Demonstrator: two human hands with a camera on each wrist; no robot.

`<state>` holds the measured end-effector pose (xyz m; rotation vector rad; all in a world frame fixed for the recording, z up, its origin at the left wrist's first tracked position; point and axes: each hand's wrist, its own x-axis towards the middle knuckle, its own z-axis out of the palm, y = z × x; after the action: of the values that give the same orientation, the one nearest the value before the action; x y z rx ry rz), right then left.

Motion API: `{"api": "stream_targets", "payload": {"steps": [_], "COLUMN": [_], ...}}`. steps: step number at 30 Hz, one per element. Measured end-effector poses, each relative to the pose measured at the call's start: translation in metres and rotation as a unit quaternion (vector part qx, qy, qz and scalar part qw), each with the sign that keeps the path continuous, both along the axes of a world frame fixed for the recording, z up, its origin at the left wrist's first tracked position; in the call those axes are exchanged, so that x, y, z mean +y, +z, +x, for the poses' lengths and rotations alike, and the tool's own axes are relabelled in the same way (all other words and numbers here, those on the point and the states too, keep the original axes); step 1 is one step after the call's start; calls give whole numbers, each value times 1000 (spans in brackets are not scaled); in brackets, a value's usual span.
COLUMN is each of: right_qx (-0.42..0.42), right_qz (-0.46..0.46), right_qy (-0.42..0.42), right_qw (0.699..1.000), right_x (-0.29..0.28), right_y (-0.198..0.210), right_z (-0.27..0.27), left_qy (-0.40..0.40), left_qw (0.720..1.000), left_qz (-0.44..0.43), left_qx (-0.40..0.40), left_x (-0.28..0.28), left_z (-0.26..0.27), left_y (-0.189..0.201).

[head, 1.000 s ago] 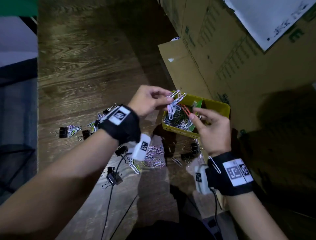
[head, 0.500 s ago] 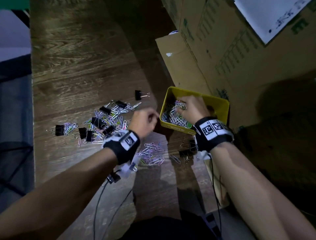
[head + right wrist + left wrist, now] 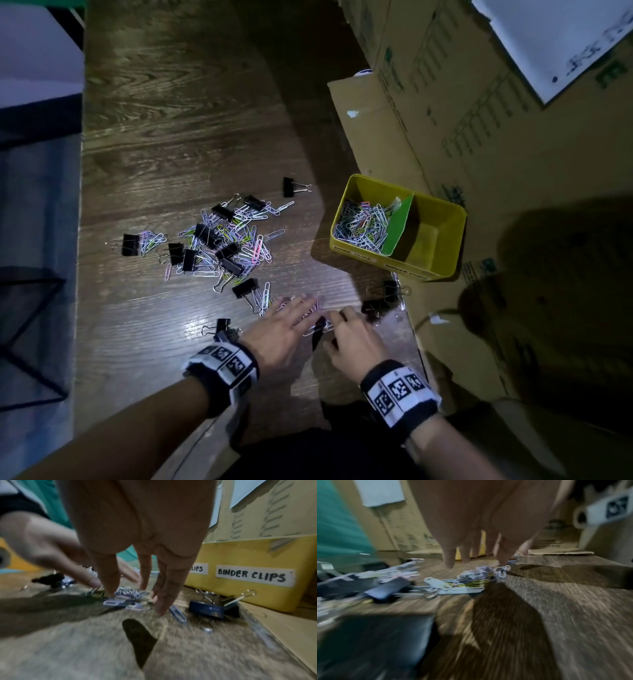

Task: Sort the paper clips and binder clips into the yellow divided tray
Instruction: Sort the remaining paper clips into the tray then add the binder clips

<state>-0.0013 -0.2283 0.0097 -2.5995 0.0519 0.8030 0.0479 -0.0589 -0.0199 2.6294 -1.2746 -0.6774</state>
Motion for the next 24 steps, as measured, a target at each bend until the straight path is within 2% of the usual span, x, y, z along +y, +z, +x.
{"api": "stream_targets", "payload": {"steps": [2,4,7,12,15,19,24], "right_qx": [-26,-39,-38,-61,-82,-77,-50], "right_qz": [-26,-46,-44,16,34,-33,-10], "right_qy": [-18,-32,-36,-22,-54,-54,-26], "right_qw": [999,998,998,998,995,995,998], "right_x": [0,0,4,15,15,14,17], "right_y": [-8,-14,-21,-27,-29,-32,-31], "right_z": [-8,-11,-9,-4,-3,0,10], "left_qy": [85,178,232,164,191,203,163], "left_qw": [996,984,972,986,981,978,982], "left_qz": [-33,-22,31,-6,-38,57,90], "left_qx": [-16,-18,-31,9,13,11,43], "left_x": [13,18,11,-10,-9,-3,-17], "left_z": [2,5,7,-4,-1,5,1], "left_y": [-2,-1,-4,-3,-6,-7,-6]}}
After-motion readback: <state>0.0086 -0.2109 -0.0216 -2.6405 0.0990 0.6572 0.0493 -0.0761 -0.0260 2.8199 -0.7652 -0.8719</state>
